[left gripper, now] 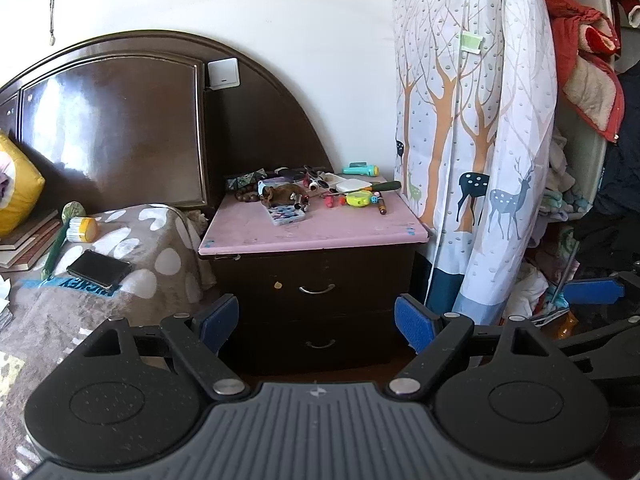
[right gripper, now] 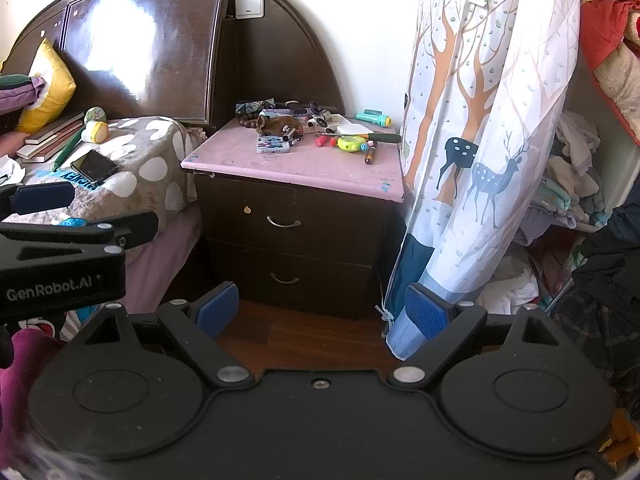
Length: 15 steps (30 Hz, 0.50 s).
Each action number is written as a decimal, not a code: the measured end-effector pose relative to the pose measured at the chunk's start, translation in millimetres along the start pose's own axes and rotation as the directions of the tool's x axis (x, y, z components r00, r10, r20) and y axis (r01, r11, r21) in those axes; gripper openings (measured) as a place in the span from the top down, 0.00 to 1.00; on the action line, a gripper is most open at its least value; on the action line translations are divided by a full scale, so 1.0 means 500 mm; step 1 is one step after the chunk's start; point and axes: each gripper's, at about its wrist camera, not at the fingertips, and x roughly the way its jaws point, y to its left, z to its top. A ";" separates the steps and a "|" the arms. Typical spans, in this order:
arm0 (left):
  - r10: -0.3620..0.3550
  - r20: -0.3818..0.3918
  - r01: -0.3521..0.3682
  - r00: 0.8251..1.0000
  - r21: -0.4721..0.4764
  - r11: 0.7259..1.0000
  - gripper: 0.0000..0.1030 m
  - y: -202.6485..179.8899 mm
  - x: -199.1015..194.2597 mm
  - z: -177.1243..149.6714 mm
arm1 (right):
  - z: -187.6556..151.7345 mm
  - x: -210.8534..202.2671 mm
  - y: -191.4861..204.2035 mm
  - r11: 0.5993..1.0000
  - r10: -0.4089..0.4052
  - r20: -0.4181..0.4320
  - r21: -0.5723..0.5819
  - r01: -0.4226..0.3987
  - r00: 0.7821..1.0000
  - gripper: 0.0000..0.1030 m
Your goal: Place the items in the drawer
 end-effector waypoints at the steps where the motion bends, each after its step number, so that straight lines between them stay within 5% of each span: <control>1: 0.000 0.000 0.000 1.000 0.000 1.000 0.17 0.001 -0.001 0.000 | 0.000 0.000 0.000 1.000 0.000 0.000 0.000 0.000 1.000 0.11; 15: 0.001 0.001 -0.001 1.000 0.006 1.000 0.17 0.008 -0.006 -0.001 | 0.007 0.000 -0.003 1.000 -0.002 -0.001 -0.005 0.002 1.000 0.11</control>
